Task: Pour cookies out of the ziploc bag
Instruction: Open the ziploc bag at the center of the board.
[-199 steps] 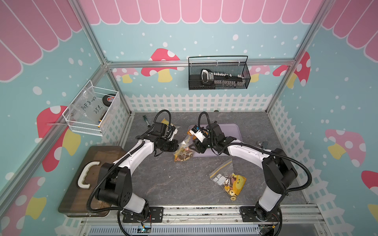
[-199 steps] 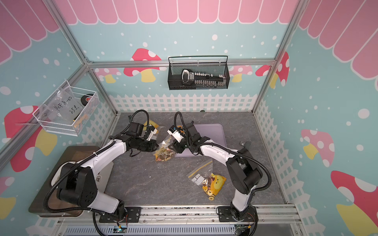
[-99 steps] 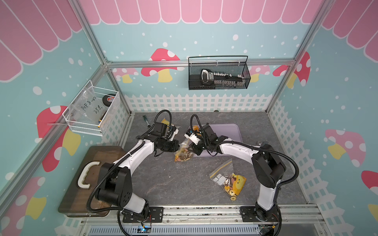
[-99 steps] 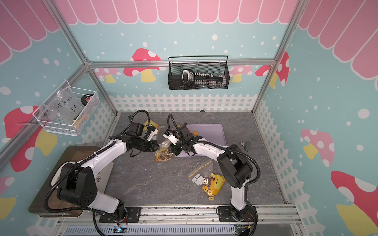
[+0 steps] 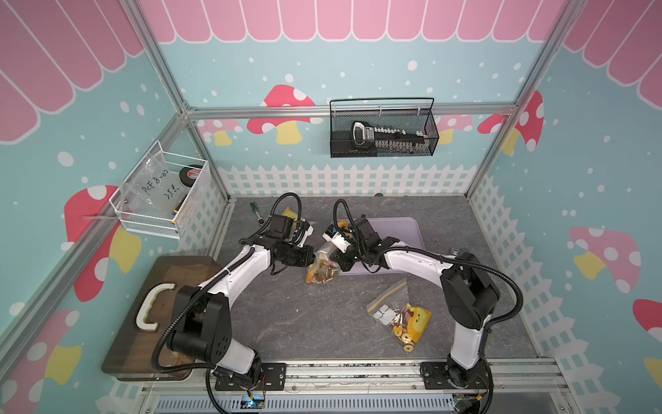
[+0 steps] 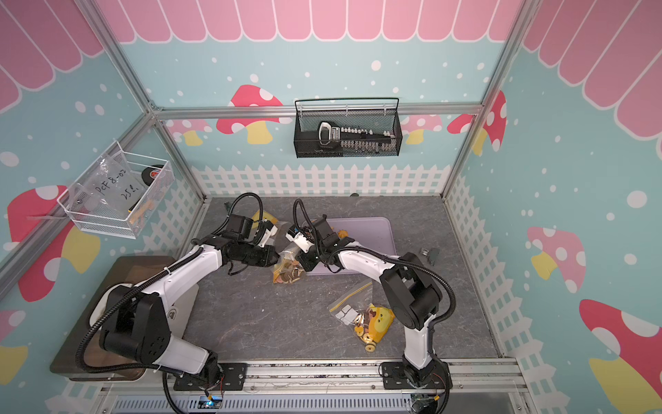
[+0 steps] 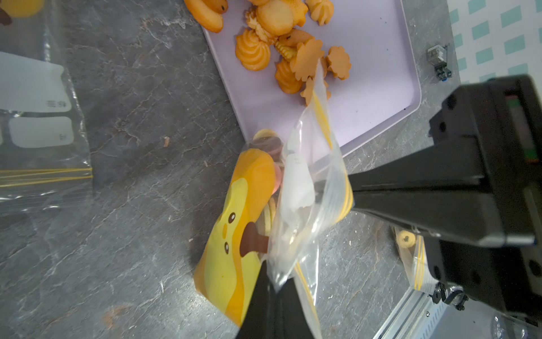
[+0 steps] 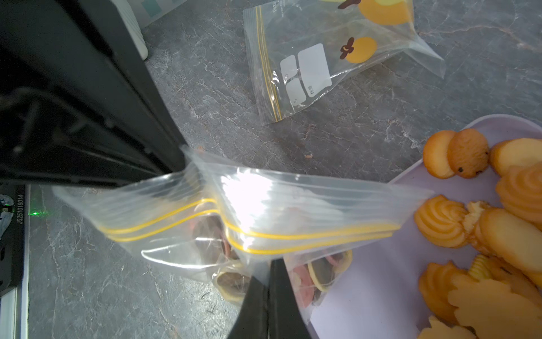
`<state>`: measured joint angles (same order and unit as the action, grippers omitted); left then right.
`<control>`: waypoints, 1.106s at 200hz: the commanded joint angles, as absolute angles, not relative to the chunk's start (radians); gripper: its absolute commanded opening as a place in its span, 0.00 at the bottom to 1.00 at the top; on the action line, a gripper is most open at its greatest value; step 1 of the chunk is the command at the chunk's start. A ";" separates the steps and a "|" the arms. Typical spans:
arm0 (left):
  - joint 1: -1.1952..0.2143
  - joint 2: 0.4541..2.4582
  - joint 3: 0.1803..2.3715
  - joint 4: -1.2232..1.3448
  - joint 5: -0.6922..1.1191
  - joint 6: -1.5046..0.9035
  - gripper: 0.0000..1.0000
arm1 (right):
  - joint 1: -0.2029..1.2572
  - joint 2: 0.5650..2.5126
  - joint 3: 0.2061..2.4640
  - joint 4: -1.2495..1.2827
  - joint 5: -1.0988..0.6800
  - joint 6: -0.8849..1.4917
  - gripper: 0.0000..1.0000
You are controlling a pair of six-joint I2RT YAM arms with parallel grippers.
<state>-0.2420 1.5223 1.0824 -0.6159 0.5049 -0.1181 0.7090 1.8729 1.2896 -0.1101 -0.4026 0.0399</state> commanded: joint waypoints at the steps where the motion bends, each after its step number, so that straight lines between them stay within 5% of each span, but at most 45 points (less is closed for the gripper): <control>1: -0.220 1.544 1.087 -0.610 0.465 -0.136 0.00 | 0.718 1.837 1.230 -0.044 -0.499 0.040 0.00; 101: -0.149 1.590 1.070 -0.581 0.496 -0.203 0.00 | 0.715 1.763 1.074 0.195 -0.813 0.127 0.00; 139: -0.147 1.583 1.063 -0.575 0.506 -0.201 0.00 | 0.714 1.793 1.104 0.158 -0.830 0.128 0.00; 167: -0.147 1.580 1.063 -0.567 0.534 -0.199 0.00 | 0.715 1.785 1.114 0.101 -0.641 0.126 0.00; 190: -0.149 1.565 1.058 -0.555 0.573 -0.193 0.00 | 0.717 1.762 1.112 0.056 -0.441 0.125 0.48; 221: -0.153 1.555 1.061 -0.552 0.640 -0.176 0.00 | 0.745 1.778 1.166 -0.017 -0.422 0.101 0.60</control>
